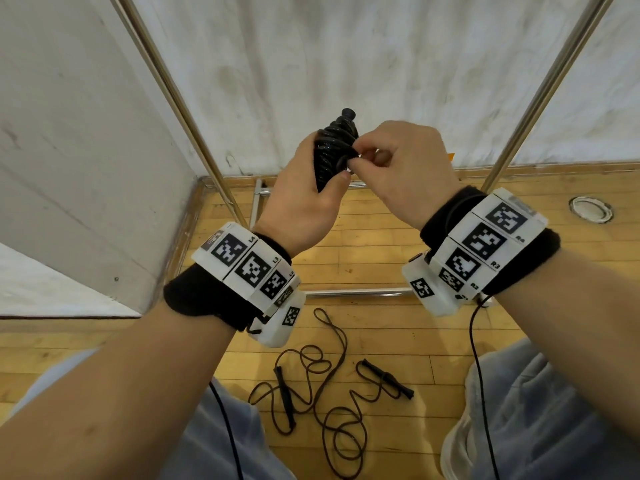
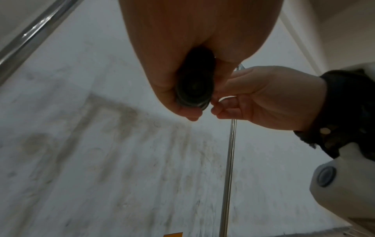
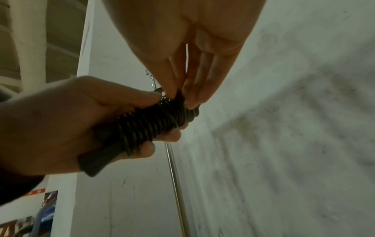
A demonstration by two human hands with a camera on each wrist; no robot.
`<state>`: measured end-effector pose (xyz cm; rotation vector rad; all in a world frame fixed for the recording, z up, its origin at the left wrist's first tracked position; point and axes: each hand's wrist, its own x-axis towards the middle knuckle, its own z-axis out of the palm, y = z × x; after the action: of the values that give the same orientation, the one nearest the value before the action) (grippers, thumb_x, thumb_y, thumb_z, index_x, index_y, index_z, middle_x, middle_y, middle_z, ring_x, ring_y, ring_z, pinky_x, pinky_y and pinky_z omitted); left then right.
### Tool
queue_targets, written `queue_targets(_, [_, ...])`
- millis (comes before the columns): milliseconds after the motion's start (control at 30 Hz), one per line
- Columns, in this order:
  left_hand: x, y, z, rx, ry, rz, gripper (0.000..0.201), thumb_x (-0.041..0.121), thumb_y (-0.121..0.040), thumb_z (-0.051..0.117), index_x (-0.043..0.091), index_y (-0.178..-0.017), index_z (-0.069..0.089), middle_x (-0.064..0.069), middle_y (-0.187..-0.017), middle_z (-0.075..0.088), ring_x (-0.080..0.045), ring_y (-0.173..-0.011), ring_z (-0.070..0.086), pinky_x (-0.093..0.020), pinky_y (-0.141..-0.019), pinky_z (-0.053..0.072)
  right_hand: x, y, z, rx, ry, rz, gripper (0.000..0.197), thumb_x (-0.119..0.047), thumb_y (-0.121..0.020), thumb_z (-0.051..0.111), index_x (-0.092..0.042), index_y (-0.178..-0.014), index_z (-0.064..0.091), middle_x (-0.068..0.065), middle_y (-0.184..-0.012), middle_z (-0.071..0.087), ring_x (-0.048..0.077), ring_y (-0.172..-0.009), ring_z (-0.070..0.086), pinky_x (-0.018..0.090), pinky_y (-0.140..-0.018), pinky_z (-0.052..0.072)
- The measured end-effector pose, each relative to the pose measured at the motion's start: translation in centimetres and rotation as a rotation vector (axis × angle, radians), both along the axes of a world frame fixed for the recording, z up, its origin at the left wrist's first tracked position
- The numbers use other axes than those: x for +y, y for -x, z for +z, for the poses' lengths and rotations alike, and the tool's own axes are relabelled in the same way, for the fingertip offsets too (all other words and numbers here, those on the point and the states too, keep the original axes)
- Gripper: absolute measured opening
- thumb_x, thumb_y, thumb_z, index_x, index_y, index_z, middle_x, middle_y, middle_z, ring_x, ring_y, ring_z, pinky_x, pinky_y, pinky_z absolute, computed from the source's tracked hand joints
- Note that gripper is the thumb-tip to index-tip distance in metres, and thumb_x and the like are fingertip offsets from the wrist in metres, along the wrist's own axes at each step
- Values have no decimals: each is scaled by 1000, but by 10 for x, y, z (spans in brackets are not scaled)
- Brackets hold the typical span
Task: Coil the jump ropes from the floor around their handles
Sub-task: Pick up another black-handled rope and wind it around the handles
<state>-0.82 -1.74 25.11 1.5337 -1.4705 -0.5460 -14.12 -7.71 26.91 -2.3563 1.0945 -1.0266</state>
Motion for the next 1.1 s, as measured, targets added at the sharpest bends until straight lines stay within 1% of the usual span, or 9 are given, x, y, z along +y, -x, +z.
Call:
queue_targets(133, [3, -3, 0, 44, -56, -49, 41, 19, -92, 55, 17, -132, 44, 8, -100, 60, -14, -90, 62, -36, -75, 54, -2, 5, 4, 83, -76, 78, 4, -17, -80, 64, -14, -81, 64, -11, -67, 49, 3, -60, 44, 13, -60, 34])
queue_targets(233, [4, -7, 5, 71, -86, -93, 39, 27, -97, 49, 14, -133, 43, 0, -98, 61, -19, -89, 63, -28, -62, 53, -3, 8, 6, 67, -168, 129, 6, -16, -79, 66, -18, -81, 60, -14, -66, 48, 4, -59, 51, 5, -52, 34])
queue_targets(333, [4, -9, 7, 76, -125, -120, 35, 23, -100, 48, 12, -133, 44, -3, -95, 63, -18, -86, 64, -32, -62, 55, -5, 10, 6, 43, -240, 168, 18, -17, -79, 69, -26, -74, 55, -8, -66, 50, 22, -69, 63, 12, -51, 42])
queue_targets(433, [4, -10, 8, 110, -145, -160, 33, 17, -98, 51, 12, -130, 45, -8, -97, 63, -23, -88, 65, -37, -64, 56, -4, 11, 6, 40, -238, 183, 16, -17, -81, 68, -25, -75, 55, -7, -65, 51, 25, -71, 65, 25, -60, 50])
queue_targets(533, [4, -12, 9, 115, -151, -188, 32, 14, -98, 50, 9, -129, 46, -3, -95, 63, -21, -86, 65, -37, -63, 56, -2, 11, 5, 53, -205, 172, 8, -18, -82, 66, -21, -82, 58, -8, -64, 49, 21, -68, 62, 28, -63, 50])
queue_targets(633, [5, -11, 7, 124, -170, -199, 30, 12, -98, 49, 9, -128, 47, -2, -94, 63, -20, -85, 65, -37, -62, 55, -2, 11, 5, 115, -158, 171, 11, -18, -81, 65, -22, -77, 55, -12, -57, 43, 5, -55, 45, 19, -55, 36])
queue_targets(700, [4, -9, 7, 157, -186, -216, 30, 11, -99, 47, 7, -128, 47, -6, -97, 62, -21, -86, 65, -37, -63, 55, -1, 12, 7, 130, -125, 168, 9, -16, -80, 62, -18, -75, 55, -13, -54, 39, 4, -52, 39, 16, -53, 31])
queue_targets(833, [2, -9, 9, 215, -180, -222, 33, 14, -100, 45, 1, -131, 46, -9, -100, 62, -22, -85, 66, -35, -65, 55, 0, 9, 9, 119, -21, 161, 6, -14, -80, 59, -8, -79, 58, -15, -59, 37, 2, -59, 39, 17, -57, 33])
queue_targets(1100, [1, -2, 5, 205, -72, -85, 32, 20, -100, 47, 4, -128, 48, -10, -99, 61, -20, -77, 61, -36, -65, 56, 12, 5, -8, 15, 48, 94, 19, -21, -79, 70, -9, -91, 61, -5, -89, 46, 13, -76, 52, 30, -74, 49])
